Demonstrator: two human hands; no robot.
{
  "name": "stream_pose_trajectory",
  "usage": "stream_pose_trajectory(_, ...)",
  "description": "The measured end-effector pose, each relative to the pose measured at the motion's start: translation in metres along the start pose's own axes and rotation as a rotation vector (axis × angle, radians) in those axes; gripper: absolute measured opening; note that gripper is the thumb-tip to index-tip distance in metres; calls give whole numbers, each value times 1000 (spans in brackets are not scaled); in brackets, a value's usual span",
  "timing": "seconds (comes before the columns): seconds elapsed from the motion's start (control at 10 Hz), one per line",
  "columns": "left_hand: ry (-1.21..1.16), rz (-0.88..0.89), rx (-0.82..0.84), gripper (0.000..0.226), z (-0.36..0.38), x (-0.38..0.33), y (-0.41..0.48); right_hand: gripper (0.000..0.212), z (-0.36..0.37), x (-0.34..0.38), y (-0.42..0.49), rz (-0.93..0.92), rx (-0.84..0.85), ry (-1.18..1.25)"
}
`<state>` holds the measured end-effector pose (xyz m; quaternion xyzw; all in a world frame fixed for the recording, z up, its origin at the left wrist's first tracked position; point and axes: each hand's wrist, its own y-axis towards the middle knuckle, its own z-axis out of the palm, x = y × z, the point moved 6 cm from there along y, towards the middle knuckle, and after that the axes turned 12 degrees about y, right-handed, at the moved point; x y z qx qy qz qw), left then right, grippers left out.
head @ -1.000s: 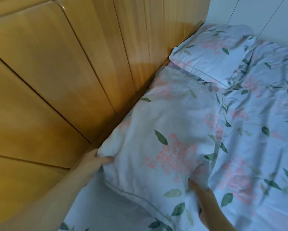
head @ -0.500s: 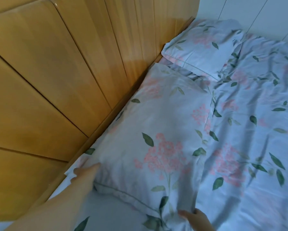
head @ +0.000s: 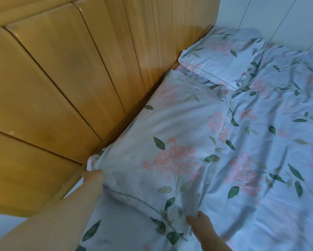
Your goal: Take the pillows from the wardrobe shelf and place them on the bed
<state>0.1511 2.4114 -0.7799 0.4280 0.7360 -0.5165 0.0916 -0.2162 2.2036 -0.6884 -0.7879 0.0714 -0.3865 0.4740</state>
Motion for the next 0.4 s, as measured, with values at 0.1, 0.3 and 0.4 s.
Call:
stream_pose_trajectory(0.1, 174, 64, 87, 59, -10, -30, -139, 33, -10, -13, -7, 29, -20, 27)
stream_pose_trajectory(0.3, 408, 184, 256, 25, -1, -15, -214, 12, -25, -28, -35, 24, -47, 209)
stream_pose_trajectory(0.4, 456, 265, 320, 13, 4, -3, -254, 14, -27, -31, -54, 1, -14, 286)
